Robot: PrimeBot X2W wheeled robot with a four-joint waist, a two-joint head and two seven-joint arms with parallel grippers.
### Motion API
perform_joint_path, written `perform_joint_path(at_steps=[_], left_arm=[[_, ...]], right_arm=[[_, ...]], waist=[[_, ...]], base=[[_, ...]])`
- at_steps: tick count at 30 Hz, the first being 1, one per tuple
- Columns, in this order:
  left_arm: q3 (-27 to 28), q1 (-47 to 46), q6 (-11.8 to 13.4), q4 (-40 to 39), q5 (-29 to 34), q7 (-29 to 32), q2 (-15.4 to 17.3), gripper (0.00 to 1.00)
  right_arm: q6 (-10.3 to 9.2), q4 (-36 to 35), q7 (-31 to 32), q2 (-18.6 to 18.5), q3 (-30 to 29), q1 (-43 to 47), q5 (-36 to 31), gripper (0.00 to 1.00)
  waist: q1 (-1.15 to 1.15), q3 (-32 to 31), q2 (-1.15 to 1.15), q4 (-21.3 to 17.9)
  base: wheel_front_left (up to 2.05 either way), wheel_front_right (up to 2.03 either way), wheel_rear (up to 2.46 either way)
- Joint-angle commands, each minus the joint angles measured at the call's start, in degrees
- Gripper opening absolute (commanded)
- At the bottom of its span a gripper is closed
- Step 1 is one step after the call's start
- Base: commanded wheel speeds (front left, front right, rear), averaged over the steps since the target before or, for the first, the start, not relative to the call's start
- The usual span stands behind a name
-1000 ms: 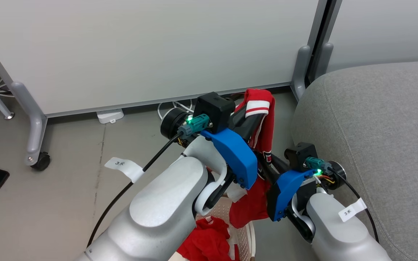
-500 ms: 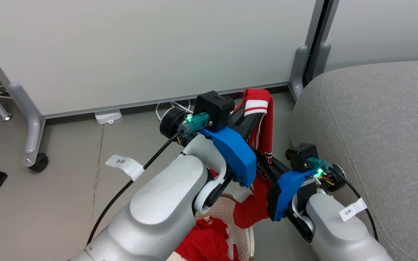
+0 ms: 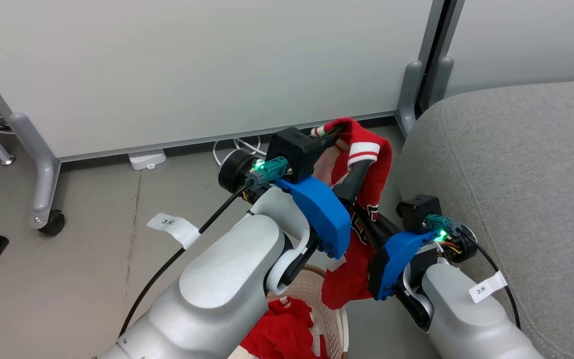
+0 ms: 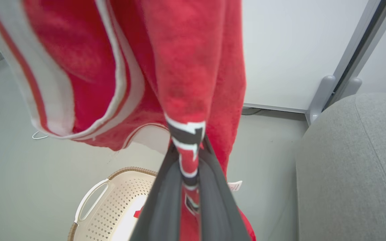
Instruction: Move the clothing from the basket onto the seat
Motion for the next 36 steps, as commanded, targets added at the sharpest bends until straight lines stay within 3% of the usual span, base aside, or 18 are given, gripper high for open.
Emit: perform_joint_path(at_steps=[1, 13, 27, 33, 36], left_arm=[[-0.10, -0.91, 0.34, 0.17, 0.22, -0.37, 0.19, 1.00], [-0.39, 2.50, 0.31, 0.84, -0.56, -2.07, 2.00, 1.00], [1.32, 13.08, 0.09, -2.84, -0.59, -11.25, 7.94, 1.00], [4.27, 18.14, -0.36, -5.31, 1.29, -13.06, 10.47, 1.00], [8.66, 21.33, -0.68, -8.94, 3.44, -13.08, 10.77, 1.00]], right_arm=[[0.03, 0.11, -0.31, -0.14, 0.07, -1.07, 0.08, 0.00], [0.03, 1.15, -0.80, -0.14, -1.02, -2.00, 1.29, 0.00], [0.03, -0.59, -0.84, -0.13, -9.96, -2.13, -2.96, 0.00], [0.03, -1.51, -0.84, -0.13, -11.92, -0.83, -5.23, 0.00], [0.03, -1.96, -0.85, -0.12, -12.44, -0.26, -5.82, 0.00]], waist=[[0.00, 0.00, 0.00, -0.01], [0.00, 0.13, 0.00, -0.05], [0.00, 0.18, 0.00, -0.43], [0.00, -0.31, 0.00, -1.11], [0.00, -0.43, 0.00, -1.48]], base=[[0.00, 0.00, 0.00], [0.00, 0.00, 0.00], [0.00, 0.00, 0.00], [0.00, 0.00, 0.00], [0.00, 0.00, 0.00]])
